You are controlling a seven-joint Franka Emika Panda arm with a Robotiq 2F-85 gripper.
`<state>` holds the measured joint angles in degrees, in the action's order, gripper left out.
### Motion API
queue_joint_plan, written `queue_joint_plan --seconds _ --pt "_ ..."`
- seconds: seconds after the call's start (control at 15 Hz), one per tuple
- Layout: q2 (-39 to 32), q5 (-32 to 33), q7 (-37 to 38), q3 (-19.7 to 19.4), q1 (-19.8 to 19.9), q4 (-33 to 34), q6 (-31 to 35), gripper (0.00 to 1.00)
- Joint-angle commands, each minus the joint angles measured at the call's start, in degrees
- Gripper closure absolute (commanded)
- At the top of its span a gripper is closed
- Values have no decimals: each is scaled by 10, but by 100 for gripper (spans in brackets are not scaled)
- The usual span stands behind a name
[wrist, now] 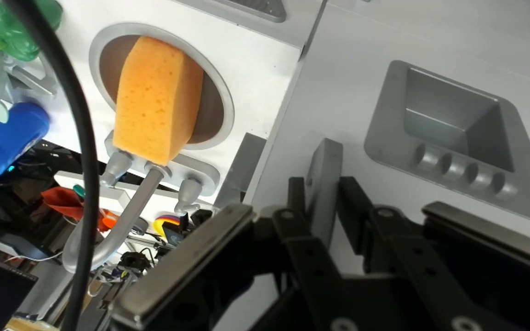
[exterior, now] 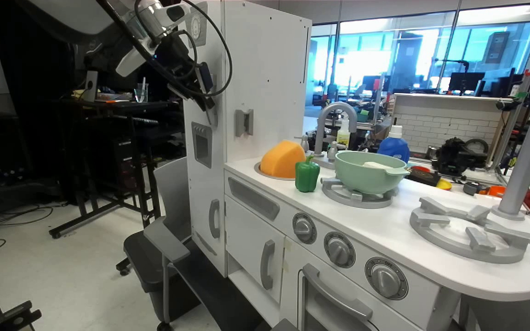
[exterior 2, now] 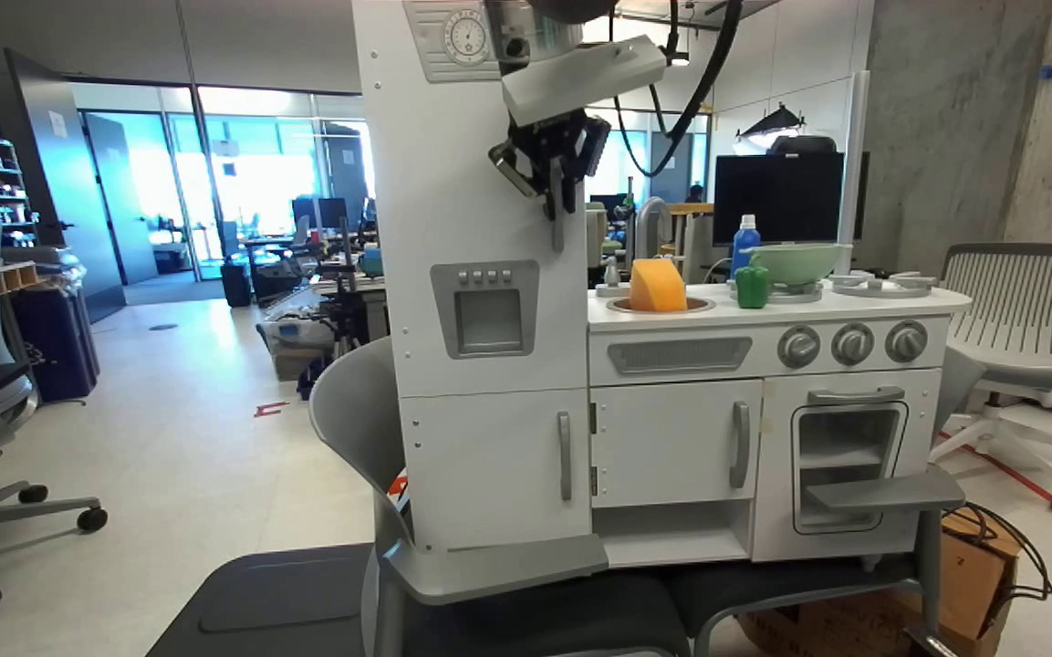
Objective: Open the cupboard and put the yellow and green object inside.
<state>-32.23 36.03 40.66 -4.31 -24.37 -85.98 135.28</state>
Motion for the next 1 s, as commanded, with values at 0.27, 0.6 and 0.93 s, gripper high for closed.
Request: queue_joint_plan --seconds 0.27,0.6,0.93 --pt "-9 14 45 0 -10 6 -12 94" --pt "-7 2 99 13 -32 6 -62 94" --pt "-4 -8 178 41 -51 6 -123 94"
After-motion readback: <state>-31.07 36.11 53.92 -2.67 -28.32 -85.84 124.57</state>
